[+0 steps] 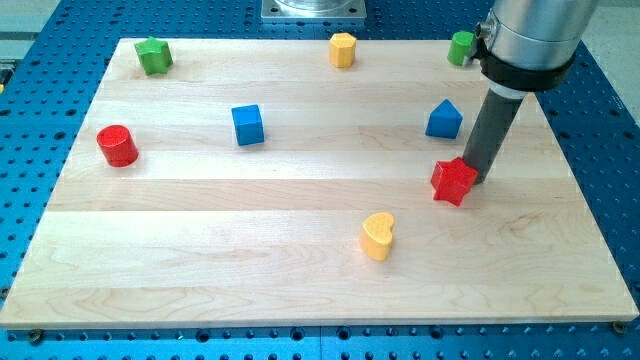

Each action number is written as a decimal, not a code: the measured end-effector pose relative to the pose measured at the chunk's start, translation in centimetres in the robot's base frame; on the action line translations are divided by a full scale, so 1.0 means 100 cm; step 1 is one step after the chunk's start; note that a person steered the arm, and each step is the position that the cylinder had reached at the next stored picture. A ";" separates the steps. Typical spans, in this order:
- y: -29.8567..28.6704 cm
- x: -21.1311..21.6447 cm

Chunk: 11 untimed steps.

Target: Place the red star at the bottom left side of the board

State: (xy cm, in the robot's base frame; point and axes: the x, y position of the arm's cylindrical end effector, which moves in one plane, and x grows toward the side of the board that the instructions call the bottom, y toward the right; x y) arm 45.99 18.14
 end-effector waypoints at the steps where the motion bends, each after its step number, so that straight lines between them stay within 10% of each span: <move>1: 0.000 0.013; 6: 0.003 0.057; 9: -0.012 -0.006; 11: -0.137 0.017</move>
State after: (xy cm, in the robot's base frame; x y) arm 47.72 4.41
